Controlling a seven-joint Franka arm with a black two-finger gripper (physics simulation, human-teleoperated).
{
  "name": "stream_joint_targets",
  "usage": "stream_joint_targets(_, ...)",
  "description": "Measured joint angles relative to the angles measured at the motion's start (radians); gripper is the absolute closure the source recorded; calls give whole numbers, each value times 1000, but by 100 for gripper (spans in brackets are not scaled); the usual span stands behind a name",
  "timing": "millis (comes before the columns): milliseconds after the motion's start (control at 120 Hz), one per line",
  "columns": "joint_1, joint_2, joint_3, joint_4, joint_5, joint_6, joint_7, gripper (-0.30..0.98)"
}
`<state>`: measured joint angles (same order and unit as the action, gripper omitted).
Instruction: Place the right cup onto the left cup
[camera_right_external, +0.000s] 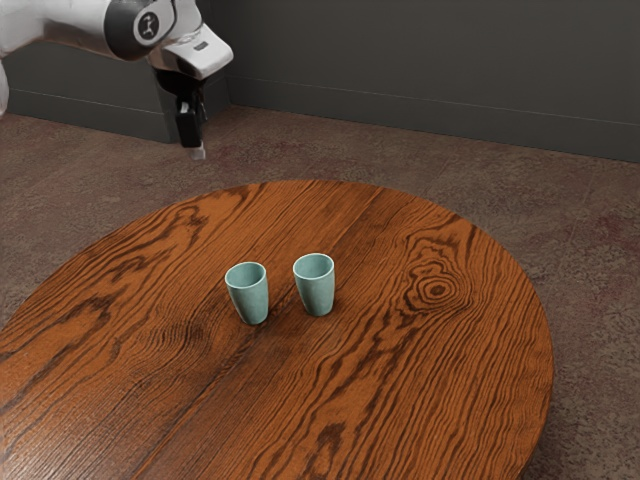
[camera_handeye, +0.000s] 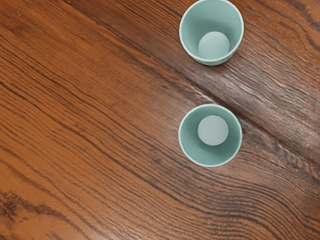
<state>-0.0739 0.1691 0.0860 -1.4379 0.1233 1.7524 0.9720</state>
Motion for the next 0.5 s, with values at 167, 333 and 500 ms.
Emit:
stream_joint_targets(167, -53, 123, 0, 27, -11, 13, -3, 0)
stream_joint_targets(333, -80, 342, -12, 164, -25, 50, -4, 0)
stream_joint_targets(500, -83, 418, -46, 158, -34, 88, -16, 0)
